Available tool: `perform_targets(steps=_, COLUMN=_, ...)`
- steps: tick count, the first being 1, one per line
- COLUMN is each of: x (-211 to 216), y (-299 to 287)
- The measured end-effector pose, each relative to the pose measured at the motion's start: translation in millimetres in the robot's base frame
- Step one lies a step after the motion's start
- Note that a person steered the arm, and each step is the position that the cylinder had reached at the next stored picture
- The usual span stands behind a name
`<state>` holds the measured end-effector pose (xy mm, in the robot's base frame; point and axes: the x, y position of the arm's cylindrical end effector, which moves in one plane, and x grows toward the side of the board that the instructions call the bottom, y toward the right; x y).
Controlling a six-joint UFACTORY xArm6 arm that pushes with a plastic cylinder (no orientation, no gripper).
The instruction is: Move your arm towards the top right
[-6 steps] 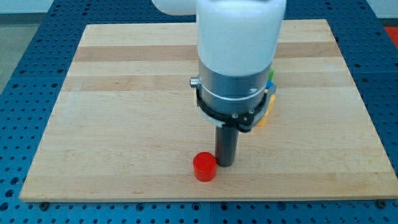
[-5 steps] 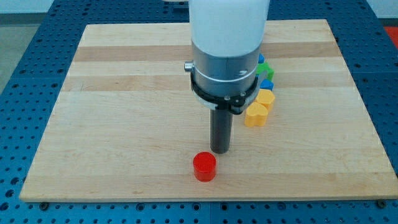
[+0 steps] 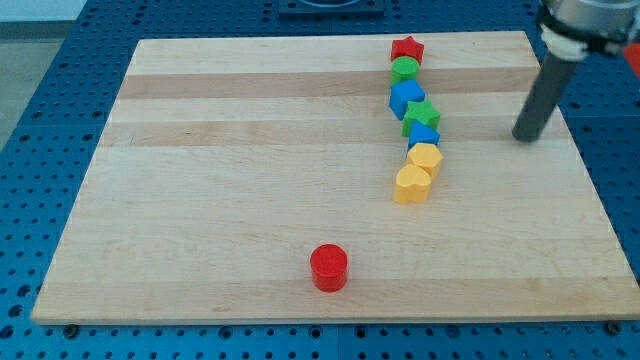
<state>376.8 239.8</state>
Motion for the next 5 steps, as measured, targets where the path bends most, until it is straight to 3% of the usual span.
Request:
perform_targets(steps=2, x=-147, y=-9)
perform_targets(steps=4, x=-153, y=-26)
perform_targets(steps=5, x=-153, y=-74)
